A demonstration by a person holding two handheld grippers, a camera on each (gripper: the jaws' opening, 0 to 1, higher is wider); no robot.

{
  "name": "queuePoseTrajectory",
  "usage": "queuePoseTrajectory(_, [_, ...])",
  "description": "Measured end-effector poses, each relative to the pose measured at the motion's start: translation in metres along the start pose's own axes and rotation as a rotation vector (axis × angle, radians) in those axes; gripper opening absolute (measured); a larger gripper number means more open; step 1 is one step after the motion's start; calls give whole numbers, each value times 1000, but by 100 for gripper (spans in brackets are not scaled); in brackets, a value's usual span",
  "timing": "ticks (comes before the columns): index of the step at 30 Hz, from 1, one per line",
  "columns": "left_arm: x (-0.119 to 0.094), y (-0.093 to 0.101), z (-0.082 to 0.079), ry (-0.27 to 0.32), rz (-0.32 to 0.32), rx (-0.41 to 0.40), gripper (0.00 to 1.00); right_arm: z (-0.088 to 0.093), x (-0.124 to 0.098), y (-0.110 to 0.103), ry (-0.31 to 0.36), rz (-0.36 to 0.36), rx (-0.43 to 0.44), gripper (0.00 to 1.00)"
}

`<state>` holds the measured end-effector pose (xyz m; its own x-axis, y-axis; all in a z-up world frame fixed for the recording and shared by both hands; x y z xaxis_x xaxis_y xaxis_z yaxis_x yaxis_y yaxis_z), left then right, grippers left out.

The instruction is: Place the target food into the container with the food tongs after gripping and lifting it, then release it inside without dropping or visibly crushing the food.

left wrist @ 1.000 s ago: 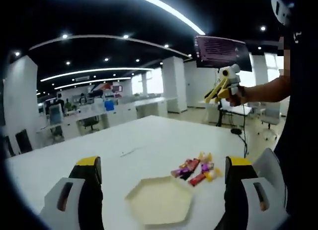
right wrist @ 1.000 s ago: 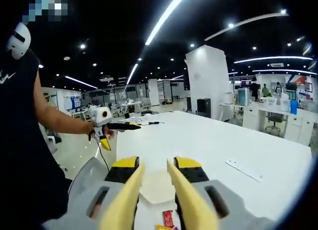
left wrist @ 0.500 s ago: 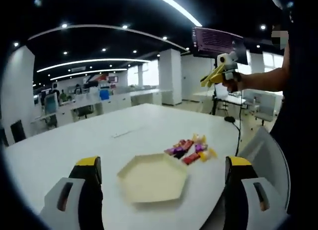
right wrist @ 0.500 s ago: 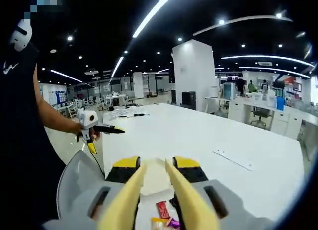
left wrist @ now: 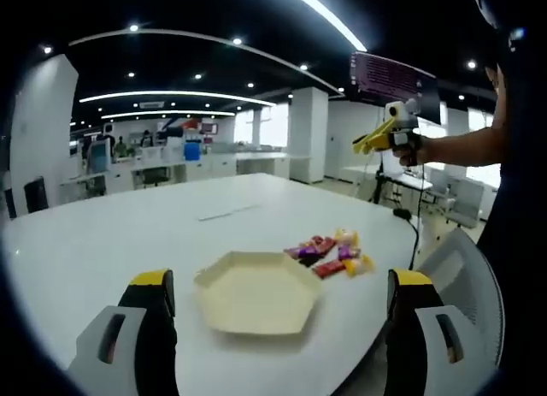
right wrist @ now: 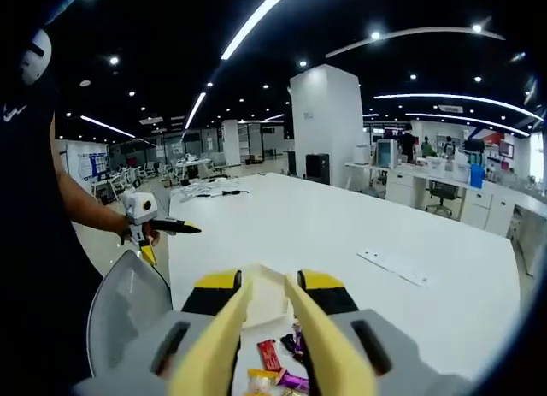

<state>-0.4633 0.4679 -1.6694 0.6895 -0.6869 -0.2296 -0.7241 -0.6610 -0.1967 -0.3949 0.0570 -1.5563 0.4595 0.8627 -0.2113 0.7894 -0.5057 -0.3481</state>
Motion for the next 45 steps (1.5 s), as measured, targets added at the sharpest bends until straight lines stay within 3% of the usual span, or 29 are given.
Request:
queuePoseTrajectory(2, [1, 6, 8, -52, -11, -26, 100, -4, -4, 9, -73, 4, -16, 25])
queuePoseTrajectory(6, [8, 15, 11, -36, -3, 14, 100, -20, -11, 13, -44, 16, -90, 25])
queuePoseTrajectory(8, [12, 16, 14, -41, -12, -4, 100, -19, -15, 18, -15, 37, -64, 25])
queuePoseTrajectory(11, [11, 13, 19, -61, -13, -3, 100, -6, -20, 25, 6, 81, -72, 26])
queuePoseTrajectory(15, [10, 7, 26, -69, -72, -22, 100, 12, -21, 39, 13, 144, -41, 26])
queuePoseTrajectory(17, [13, 7, 27, -75, -61, -58, 100, 18, -23, 45, 32, 189, -43, 26])
queuePoseTrajectory(20, [16, 16, 29, -90, -32, -40, 100, 24, -25, 48, 30, 220, -11, 26])
queuePoseTrajectory(23, [20, 22, 33, -111, -13, 14, 100, 30, -27, 52, -23, 262, -45, 26])
queuePoseTrajectory(29, [18, 17, 31, -98, -57, 34, 100, 41, -29, 62, -67, 287, -62, 27])
queuePoseTrajectory(35, [17, 18, 31, -109, -61, 54, 100, 54, -30, 70, -95, 310, -50, 27])
queuePoseTrajectory(41, [17, 16, 31, -108, -81, 44, 100, 75, -27, 77, -121, 329, -45, 28])
queuePoseTrajectory(45, [16, 18, 29, -115, -98, 80, 99, 90, -26, 85, -140, 350, -20, 28])
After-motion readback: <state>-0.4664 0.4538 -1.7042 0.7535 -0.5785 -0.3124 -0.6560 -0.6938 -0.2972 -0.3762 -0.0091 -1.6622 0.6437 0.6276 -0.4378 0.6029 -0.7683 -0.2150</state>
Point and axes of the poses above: the point that each gripper's makers call its tool centre point, and the gripper's own axes: x roughly forward along the fingers, y roughly to its right, z roughly out of its underside, the point moved 9 cm from there along -x, roughly backward along the fingers, and after that the axes turned 15 degrees about x, right-handed, at the moved point
